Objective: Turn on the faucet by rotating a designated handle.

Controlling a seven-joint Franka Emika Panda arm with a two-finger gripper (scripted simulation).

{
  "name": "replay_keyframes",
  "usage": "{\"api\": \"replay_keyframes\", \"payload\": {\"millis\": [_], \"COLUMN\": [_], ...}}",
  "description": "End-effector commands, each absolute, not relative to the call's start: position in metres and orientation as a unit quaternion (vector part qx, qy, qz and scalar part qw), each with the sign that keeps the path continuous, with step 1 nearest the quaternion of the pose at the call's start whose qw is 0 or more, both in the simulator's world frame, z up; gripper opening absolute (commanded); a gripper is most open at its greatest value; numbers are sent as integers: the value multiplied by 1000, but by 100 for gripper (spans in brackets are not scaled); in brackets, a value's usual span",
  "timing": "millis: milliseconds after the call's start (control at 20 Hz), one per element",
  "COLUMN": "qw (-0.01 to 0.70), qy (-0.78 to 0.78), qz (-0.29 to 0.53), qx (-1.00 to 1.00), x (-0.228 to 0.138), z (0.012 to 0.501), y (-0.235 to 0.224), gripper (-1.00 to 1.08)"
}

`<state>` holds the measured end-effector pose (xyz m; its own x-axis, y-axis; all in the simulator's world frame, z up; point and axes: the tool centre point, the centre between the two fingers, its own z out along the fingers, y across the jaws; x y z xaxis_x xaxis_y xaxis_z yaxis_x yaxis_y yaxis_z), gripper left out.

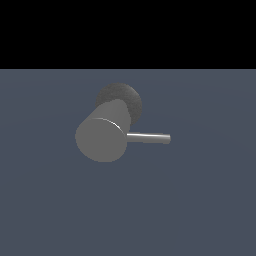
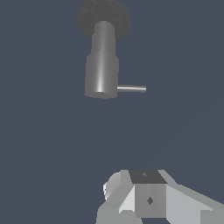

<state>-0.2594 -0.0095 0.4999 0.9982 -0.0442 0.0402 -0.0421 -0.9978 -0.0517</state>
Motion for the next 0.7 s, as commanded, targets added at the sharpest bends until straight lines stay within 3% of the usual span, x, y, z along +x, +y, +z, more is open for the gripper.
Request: {"api": "replay_keyframes", "payload": {"millis": [0,300,650], "qw": [25,45,117], "qy": [22,18,5], "qz": [-21,-23,-32], "qx": [-999,-999,-993], "x": [-259,-259,-259], "z": [500,500,503], "y": [-10,-8,-2], "gripper": [-100,-100,-100]}}
